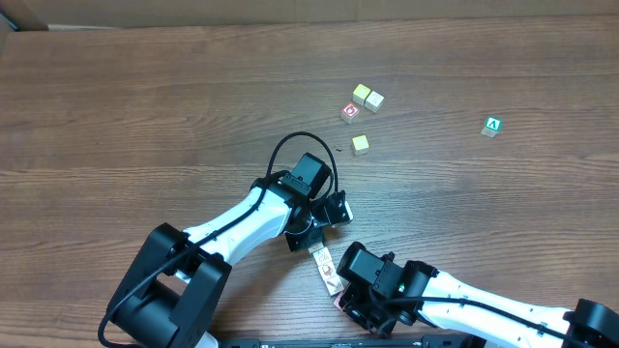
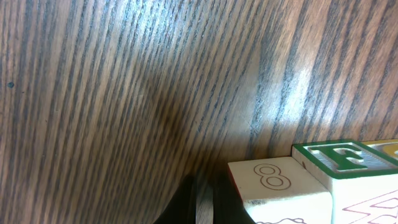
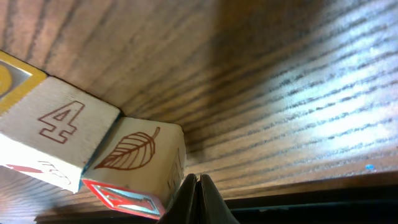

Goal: Flip 5 blocks

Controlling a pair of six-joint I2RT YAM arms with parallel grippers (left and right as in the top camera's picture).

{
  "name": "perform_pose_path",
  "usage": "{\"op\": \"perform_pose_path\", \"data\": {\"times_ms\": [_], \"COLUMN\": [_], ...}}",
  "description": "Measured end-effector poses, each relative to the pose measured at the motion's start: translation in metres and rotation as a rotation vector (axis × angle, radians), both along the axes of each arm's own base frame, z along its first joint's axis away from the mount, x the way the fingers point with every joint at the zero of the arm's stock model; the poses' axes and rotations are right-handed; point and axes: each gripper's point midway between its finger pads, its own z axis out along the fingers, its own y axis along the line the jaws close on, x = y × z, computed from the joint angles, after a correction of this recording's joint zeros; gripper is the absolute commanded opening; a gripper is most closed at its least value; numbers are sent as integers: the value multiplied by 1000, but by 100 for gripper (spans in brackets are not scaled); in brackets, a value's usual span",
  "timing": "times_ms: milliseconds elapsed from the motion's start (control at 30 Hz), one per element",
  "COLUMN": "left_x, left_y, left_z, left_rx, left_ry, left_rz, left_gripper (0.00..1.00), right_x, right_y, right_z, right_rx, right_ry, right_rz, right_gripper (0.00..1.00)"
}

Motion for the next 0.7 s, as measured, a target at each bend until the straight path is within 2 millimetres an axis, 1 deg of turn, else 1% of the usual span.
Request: {"op": "perform_pose_path", "data": {"times_ms": [333, 700], "left_x": [0, 0], "left_y": [0, 0], "left_z": [0, 0], "left_rx": [0, 0], "left_ry": [0, 1], "left_rz": [0, 0], "left_gripper": [4, 4], "right_x": [-9, -5], "right_y": [3, 8], "right_z": [0, 2], "right_rx": [-19, -10], "right_ry": [54, 59], "right_rz": [-83, -146], "right_gripper": [4, 4]}}
